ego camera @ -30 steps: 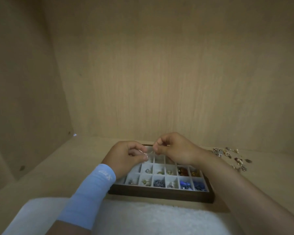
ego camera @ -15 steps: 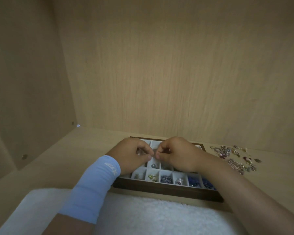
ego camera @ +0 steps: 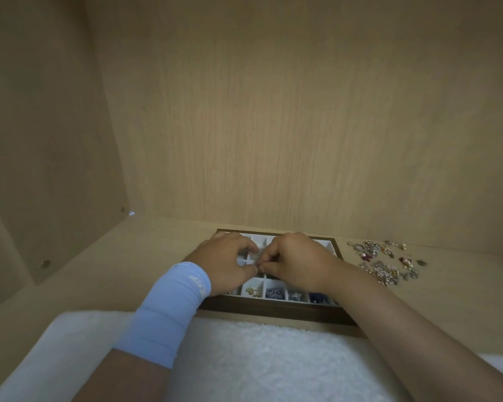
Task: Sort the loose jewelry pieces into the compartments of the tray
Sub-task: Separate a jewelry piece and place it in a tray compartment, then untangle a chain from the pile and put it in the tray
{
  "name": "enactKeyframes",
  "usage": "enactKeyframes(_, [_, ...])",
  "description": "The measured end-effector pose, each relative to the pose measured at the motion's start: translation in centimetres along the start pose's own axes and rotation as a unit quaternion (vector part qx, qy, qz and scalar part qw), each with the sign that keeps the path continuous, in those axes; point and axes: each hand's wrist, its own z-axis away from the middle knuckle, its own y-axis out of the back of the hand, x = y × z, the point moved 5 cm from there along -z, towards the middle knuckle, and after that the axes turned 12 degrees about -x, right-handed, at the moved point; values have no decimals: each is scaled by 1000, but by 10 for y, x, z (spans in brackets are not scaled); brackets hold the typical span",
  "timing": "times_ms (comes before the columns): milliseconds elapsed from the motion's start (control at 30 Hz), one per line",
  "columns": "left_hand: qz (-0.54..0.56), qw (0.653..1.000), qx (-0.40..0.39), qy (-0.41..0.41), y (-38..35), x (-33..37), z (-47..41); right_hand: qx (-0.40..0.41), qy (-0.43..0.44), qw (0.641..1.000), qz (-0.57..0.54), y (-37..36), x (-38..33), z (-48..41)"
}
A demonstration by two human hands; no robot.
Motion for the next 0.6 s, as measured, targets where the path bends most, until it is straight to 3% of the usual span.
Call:
enactKeyframes(300, [51,994,51,-80,-15,49,1,85,-93,990,-63,46,59,61])
enactKeyframes(467, [43,995,37,-87,-29,88,-18,159,-218,963,10,67,124,96])
enactKeyframes(600, [25,995,21,-93,-37,116,-42,150,-255,955,29,67,152,107])
